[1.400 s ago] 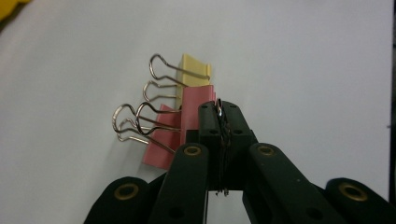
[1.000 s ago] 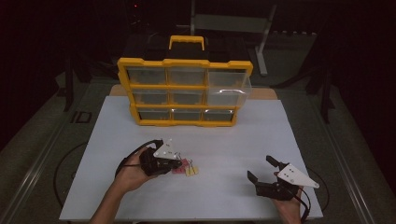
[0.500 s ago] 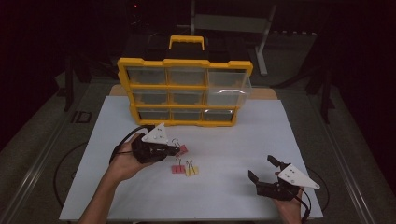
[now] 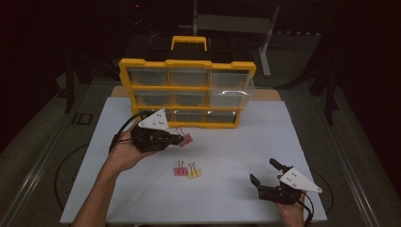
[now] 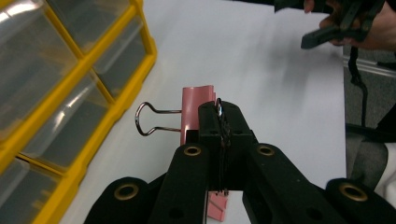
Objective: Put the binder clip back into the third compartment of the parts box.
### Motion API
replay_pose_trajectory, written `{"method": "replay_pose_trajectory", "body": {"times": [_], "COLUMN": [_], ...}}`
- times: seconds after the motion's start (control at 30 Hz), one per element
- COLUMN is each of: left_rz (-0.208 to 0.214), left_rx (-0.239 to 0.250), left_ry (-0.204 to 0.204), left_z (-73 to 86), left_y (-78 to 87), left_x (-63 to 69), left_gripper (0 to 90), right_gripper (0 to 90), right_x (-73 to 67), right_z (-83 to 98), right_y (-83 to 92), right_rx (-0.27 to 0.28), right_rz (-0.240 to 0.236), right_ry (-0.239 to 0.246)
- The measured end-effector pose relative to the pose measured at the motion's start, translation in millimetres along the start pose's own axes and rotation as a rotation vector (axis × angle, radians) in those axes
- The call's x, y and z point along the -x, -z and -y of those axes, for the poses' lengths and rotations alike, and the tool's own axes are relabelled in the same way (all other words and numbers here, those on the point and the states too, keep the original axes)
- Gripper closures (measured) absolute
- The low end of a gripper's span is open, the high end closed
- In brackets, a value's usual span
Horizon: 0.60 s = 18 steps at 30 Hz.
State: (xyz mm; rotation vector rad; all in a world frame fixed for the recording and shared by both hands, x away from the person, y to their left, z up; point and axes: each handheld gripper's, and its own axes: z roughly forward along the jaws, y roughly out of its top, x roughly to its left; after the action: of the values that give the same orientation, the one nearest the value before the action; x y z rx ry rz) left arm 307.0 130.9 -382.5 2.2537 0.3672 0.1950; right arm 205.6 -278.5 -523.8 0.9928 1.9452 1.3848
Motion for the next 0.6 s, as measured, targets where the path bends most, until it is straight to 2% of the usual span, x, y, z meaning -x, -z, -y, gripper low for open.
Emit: {"method": "replay_pose_trajectory", "body": {"times": [0.6], "left_rz": [0.014], "left_rx": [0.005], "left_ry": [-0.02], "left_z": [-36.2], "left_y": [14.4], "left_x": [-17.6], "left_gripper": [89.9], "right_gripper": [8.8], "right_x": [-1.6], "right_z": [0.1], "right_y": [-0.5], "right_rx": [-0.001], "right_rz": [-0.002], "right_ry": [0.008]}}
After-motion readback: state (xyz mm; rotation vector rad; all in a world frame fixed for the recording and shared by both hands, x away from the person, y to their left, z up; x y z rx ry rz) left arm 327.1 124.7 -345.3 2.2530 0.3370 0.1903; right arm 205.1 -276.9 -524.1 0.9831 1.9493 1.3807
